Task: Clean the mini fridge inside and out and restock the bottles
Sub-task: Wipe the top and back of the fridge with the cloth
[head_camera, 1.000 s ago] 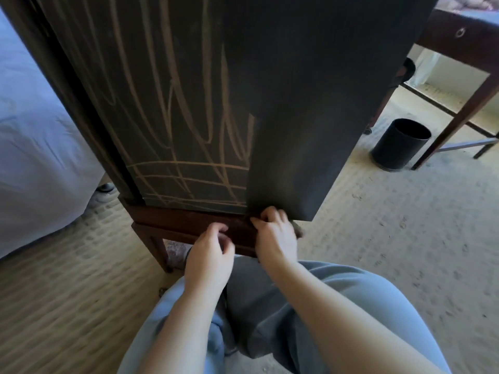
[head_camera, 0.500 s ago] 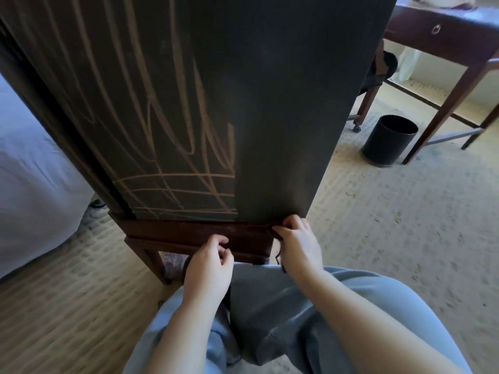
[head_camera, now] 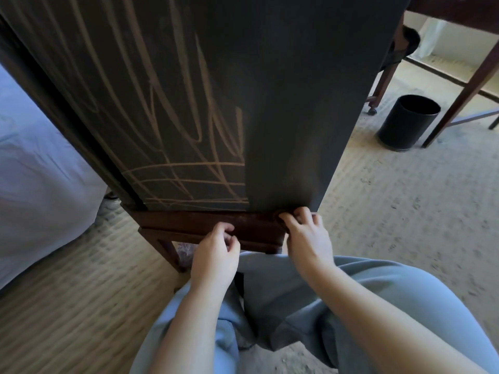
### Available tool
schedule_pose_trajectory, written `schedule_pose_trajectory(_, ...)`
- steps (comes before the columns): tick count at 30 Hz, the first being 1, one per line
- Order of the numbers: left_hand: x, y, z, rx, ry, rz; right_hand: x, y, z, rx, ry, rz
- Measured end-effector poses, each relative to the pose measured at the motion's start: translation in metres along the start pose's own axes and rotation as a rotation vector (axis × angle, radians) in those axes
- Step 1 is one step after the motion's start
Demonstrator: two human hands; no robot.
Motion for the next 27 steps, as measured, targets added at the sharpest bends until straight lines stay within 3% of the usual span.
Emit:
schedule_pose_trajectory(4, 0.005, 0.0, -0.002, 0.009, -0.016, -0.029, 0.003, 0.0, -0.004, 0.005, -0.013, -0.005)
schedule_pose_trajectory(13, 0.002, 0.022, -0.015, 0.0, 0.065, 0.155, 0.019, -0.047, -0.131, 0.011, 0.258, -0.195)
schedule_pose_trajectory(17, 0.004, 0.036, -0.025, -0.091, 0.049, 0.313, 0.016, -0.043, -0.116, -0.008, 0.363, -0.141)
schedule_pose_trajectory(23, 0.006, 0.032, -0.033, -0.037, 0.041, 0.219, -0.004, -0.016, -0.031, -0.026, 0.295, 0.079)
schedule_pose_trajectory(27, 0.007, 0.037, -0.044, -0.016, 0.035, 0.203, 0.002, -0.013, -0.025, -0.021, 0.182, 0.117)
Point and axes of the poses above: each hand's wrist, its own x-axis towards the middle knuckle, its own y-axis out of the back of the hand, z = x × y, the point moved 8 cm from there along x, towards the middle knuckle, and after that the axes turned 5 degrees about z, right-handed, at the moved point
